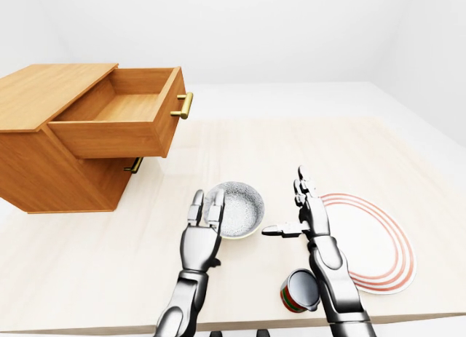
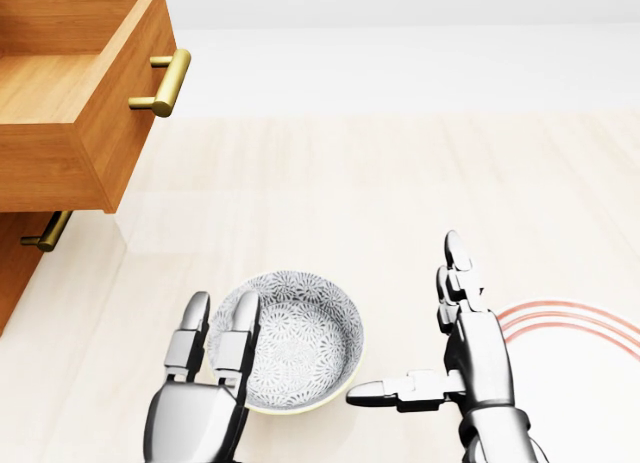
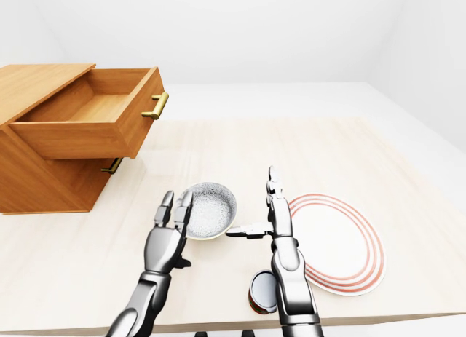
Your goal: Put the bowl on top of the cabinet.
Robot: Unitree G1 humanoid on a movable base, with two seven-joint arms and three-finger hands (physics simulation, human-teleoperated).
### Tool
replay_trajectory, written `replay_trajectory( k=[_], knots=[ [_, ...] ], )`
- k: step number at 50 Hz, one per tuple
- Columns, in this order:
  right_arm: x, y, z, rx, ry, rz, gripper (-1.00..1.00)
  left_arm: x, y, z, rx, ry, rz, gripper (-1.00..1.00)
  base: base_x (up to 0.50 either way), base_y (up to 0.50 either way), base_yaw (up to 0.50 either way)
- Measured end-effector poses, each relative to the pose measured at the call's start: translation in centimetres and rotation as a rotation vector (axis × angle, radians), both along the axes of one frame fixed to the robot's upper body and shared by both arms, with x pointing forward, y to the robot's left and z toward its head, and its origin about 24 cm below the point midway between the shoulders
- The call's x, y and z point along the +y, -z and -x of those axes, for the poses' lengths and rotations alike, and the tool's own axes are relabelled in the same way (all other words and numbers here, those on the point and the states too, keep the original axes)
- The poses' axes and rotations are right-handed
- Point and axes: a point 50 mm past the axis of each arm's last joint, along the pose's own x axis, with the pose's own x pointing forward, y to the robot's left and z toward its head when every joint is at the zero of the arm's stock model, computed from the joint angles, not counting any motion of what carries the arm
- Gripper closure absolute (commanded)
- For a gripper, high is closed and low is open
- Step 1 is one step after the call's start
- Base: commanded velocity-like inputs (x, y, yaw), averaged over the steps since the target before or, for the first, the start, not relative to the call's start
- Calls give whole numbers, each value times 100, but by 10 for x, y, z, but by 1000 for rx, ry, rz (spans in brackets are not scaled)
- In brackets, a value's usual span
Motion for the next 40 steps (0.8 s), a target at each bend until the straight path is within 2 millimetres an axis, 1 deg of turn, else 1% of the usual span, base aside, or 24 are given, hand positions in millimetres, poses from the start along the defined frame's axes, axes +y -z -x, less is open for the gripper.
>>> replay_trajectory(
  k=[7,8,15,20,27,40],
  knots=[
    [1,1,-1,1,-2,3,-100,-7,0,-6,-13,37,-53,-100,0,0,0],
    [1,1,-1,1,-3,3,-100,-8,0,-7,-15,42,-59,95,0,0,0],
    [2,1,-1,1,-8,7,-100,-13,8,-10,13,70,-95,95,0,0,0],
    [3,2,-1,1,-11,9,-100,-14,11,-12,19,80,-113,94,0,0,0],
    [3,2,-1,1,-14,10,-100,-18,11,-16,16,97,-132,94,0,0,0],
    [5,2,-1,0,-22,13,-100,-17,9,-17,12,90,-109,94,0,0,0]
  ],
)
